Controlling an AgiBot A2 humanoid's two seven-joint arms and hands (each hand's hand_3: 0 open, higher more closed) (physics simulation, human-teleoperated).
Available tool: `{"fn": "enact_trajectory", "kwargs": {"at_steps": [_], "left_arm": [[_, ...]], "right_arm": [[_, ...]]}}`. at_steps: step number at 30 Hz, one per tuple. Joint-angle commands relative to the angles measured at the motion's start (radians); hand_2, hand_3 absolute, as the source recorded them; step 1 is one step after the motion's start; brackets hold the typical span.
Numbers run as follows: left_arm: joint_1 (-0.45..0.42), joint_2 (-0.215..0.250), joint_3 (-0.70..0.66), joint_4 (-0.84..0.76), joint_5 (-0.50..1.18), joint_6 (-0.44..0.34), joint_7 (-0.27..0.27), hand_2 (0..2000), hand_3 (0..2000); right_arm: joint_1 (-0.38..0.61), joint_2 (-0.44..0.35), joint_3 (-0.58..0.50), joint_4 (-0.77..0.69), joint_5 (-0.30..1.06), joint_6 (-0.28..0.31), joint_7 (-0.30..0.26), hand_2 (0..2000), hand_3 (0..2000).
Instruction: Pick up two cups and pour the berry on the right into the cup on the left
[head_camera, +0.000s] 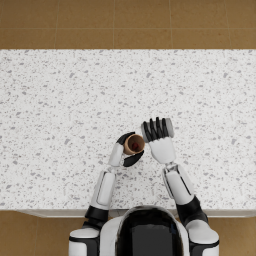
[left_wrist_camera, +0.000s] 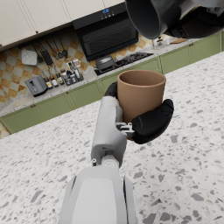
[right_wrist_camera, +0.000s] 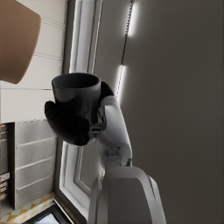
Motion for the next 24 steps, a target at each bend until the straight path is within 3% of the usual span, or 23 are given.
{"fn": "enact_trajectory", "kwargs": {"at_steps": [1, 24], "left_arm": [[0.007, 0.003, -0.009, -0.023, 0.000, 0.001, 0.000, 2000, 1280], [-0.012, -0.003, -0.010, -0.015, 0.000, -0.001, 0.000, 2000, 1280]], "right_arm": [[0.012, -0.012, -0.003, 0.009, 0.008, 0.000, 0.000, 2000, 1280], [-0.017, -0.004, -0.004, 0.011, 0.029, 0.001, 0.000, 2000, 1280]]}}
